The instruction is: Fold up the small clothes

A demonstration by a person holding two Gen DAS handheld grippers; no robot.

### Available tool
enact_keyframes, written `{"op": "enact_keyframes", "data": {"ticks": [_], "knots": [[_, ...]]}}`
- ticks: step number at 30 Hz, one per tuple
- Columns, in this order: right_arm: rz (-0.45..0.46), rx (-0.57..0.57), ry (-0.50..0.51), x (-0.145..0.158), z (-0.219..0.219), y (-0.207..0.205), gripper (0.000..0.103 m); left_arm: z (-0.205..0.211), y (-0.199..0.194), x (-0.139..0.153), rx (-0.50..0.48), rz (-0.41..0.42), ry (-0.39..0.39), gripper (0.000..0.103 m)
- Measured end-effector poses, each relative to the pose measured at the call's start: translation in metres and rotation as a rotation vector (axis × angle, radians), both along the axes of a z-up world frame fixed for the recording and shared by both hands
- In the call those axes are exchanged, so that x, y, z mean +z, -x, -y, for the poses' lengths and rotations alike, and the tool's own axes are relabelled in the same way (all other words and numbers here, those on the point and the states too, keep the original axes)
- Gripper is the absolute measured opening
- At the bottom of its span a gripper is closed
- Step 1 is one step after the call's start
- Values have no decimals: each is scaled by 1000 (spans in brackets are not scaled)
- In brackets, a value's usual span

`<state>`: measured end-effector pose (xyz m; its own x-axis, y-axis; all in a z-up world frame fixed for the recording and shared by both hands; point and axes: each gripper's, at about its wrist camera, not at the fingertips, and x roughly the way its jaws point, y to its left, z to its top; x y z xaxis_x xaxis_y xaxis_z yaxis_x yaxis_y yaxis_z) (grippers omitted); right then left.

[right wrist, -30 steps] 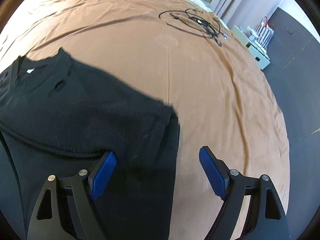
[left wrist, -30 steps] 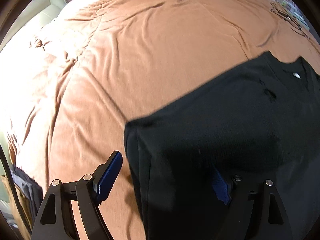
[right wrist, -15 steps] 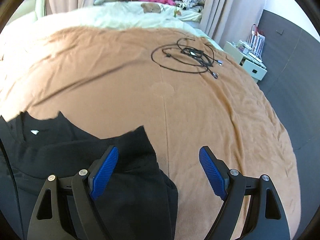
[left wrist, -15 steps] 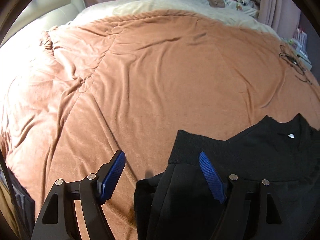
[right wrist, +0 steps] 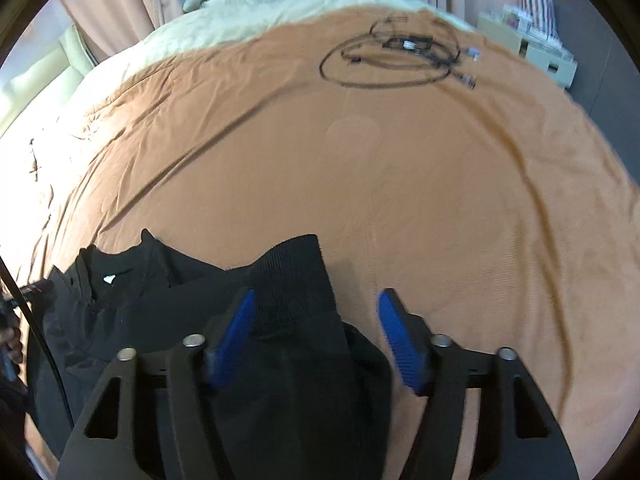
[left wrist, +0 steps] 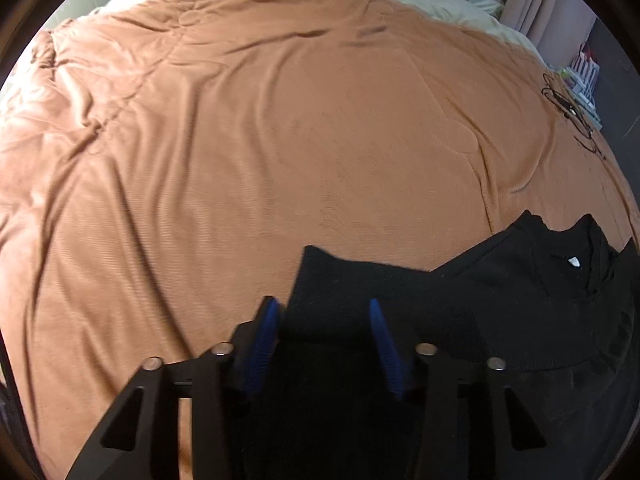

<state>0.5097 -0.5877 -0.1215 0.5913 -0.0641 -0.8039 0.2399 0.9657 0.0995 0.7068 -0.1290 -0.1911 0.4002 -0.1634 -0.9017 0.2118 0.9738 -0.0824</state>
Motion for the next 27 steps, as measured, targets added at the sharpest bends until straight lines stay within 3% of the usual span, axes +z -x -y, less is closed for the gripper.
{"op": "enact_keyframes", "data": {"ticks": [1,2,3,4,6,7,18,27], "knots": [[-4,0,-15,-2,4,-5,49,1,-1,-1,2,5,-2,46],[-7,1,-25,-5,7,-8,45,0,-2,-1,2,9,0,38],[-10,6,-35,-6,9,-12,35,0,-3,-1,0,9,4,21],[-11,11,-40,-5,10,-15,28,-1,-2,0,-3,9,10,15],[1,9,-20,-3,13,-14,4,-4,1,7,-9,27,26,11],[11,4,-2,4,11,-19,1,-4,2,10,-16,39,25,11],[162,-25,46,50,-12,36,0,-27,18,67,25,180,51,9],[175,-41,54,50,-23,39,0,-27,8,59,40,178,35,9]]}}
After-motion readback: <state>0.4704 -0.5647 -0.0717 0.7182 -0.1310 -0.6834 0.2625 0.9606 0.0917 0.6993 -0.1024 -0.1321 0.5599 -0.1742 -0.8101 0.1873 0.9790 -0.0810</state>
